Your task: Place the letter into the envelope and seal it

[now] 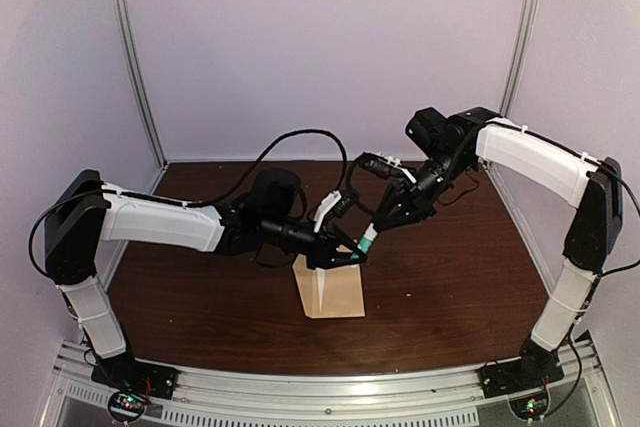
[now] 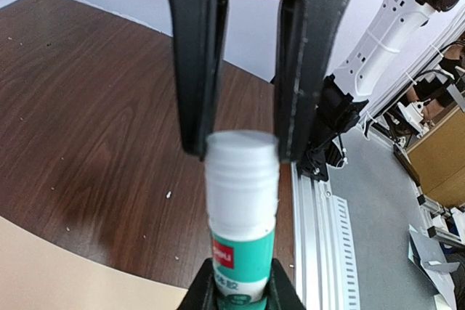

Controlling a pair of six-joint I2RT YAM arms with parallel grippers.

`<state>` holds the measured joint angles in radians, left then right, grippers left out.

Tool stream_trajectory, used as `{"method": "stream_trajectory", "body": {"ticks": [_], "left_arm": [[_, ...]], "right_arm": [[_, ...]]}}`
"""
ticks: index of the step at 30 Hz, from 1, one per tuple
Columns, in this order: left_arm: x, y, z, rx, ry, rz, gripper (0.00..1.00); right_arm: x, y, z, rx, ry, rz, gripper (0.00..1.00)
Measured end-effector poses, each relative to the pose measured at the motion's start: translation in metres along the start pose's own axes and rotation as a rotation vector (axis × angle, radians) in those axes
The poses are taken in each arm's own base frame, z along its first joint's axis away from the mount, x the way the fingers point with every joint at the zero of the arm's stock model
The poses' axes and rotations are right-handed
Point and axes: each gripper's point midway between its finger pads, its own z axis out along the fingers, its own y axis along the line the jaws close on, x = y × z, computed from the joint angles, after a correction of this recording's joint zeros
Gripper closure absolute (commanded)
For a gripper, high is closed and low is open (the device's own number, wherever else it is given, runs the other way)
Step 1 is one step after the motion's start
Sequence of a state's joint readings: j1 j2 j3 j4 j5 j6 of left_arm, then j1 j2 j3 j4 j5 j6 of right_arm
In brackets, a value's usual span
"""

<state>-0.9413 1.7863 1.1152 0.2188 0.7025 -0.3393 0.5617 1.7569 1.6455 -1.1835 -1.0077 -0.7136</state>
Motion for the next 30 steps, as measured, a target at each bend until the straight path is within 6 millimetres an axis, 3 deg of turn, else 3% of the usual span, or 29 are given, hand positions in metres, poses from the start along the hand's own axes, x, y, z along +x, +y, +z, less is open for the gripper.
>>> {"method": "stream_trajectory", "body": {"ticks": [4, 11, 18, 25, 30], "left_arm": [[-0.011, 0.001, 0.000, -0.010, -0.028, 0.018, 1.00], [0.003, 0.004, 0.002, -0.007, 0.015, -0.018, 1.00], [0.008, 0.005, 0.002, -0.008, 0.031, -0.032, 1.00], [0.010, 0.006, 0.002, -0.015, 0.040, -0.041, 0.99], [0.010, 0.007, 0.001, -0.022, 0.043, -0.045, 0.99]], "right_arm": [[-0.006, -0.002, -0.016, 0.007, -0.033, 0.000, 1.00], [0.002, -0.033, -0.062, 0.121, -0.084, 0.050, 1.00], [0.012, -0.045, -0.086, 0.210, -0.073, 0.082, 1.00], [0.061, -0.053, -0.117, 0.413, -0.048, 0.178, 1.00], [0.103, -0.049, -0.115, 0.524, 0.020, 0.232, 1.00]]}}
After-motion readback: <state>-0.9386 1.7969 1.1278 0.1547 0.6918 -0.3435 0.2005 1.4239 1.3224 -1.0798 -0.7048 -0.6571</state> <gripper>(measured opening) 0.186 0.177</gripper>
